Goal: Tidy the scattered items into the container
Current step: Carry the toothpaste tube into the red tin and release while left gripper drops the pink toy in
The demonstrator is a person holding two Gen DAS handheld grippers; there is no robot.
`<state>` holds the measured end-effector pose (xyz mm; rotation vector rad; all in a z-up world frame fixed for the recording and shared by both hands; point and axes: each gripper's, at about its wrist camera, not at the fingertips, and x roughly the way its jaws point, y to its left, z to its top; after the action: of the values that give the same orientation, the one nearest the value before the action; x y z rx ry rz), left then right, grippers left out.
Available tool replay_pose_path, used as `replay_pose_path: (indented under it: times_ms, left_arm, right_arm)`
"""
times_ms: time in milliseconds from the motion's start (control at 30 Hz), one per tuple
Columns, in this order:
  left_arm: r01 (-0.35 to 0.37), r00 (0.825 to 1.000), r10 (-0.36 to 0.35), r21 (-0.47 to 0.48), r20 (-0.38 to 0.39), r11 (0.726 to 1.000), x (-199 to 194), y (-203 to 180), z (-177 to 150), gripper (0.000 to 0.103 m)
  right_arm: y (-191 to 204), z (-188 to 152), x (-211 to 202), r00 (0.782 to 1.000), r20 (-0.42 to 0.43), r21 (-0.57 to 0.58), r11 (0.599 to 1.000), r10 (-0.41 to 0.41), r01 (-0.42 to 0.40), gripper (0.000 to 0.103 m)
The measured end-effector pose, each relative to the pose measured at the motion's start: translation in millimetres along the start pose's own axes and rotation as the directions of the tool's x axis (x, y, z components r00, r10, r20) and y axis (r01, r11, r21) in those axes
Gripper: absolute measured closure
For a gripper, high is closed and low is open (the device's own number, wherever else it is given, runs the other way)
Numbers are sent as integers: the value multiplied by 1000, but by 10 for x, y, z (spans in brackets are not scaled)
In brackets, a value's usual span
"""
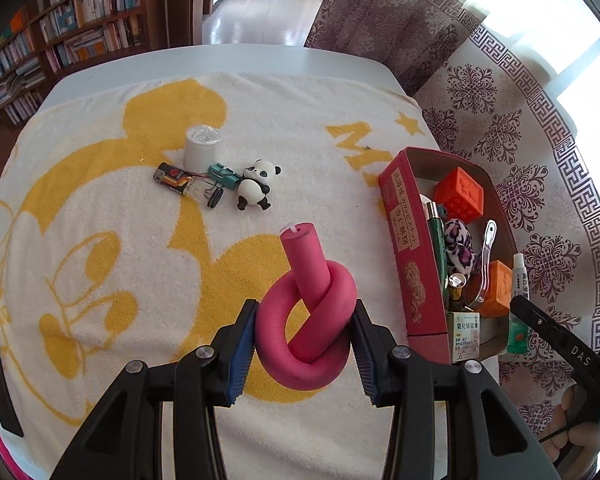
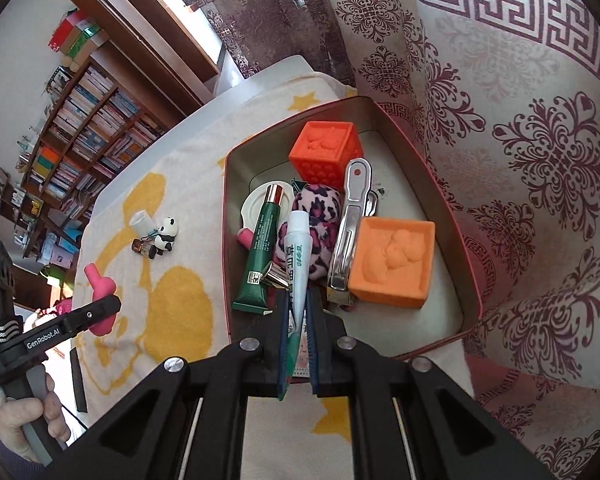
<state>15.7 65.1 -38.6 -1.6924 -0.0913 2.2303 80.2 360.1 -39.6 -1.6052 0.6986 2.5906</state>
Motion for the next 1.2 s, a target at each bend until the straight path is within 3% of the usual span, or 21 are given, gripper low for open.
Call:
replay_pose_path:
  times_ms: [200,400,667,900,1067,1167,1200]
  left_arm:
    - [0,1000,0,-27,10,1000,-44,-134,-141,57]
    - [9,1000,-9,-22,5,1000,9,-356,-171,57]
    - [42,999,-41,95,-23,995,162,-960,-85,57]
    - [75,997,-69,185,-36,980,293,-1465,36,57]
    - [98,995,-93,198,-35,975,359,-1699,212,56]
    - [115,993,-111,164,-34,980,350,-1731,276,27]
    - [114,993,-112,159,-20,981,330,-1731,274,25]
  right_arm:
    - [-67,106,194,999,-20,-81,996,-31,29,92]
    - [-237,-46,109,998,-38,-134,990,-41,35,92]
    - [-468,-280,-172,999,-25,-119,992,-32,29,92]
    - [-361,-495,-313,999,-18,-204,979,-29,24,92]
    - [-363,-564,-332,999,-23,-234,972,-33,26,92]
    - [-394,-568,-355,999,-25,-223,974,-35,28,92]
    - [-402,-569,-357,999,-26,-221,975,-38,32,92]
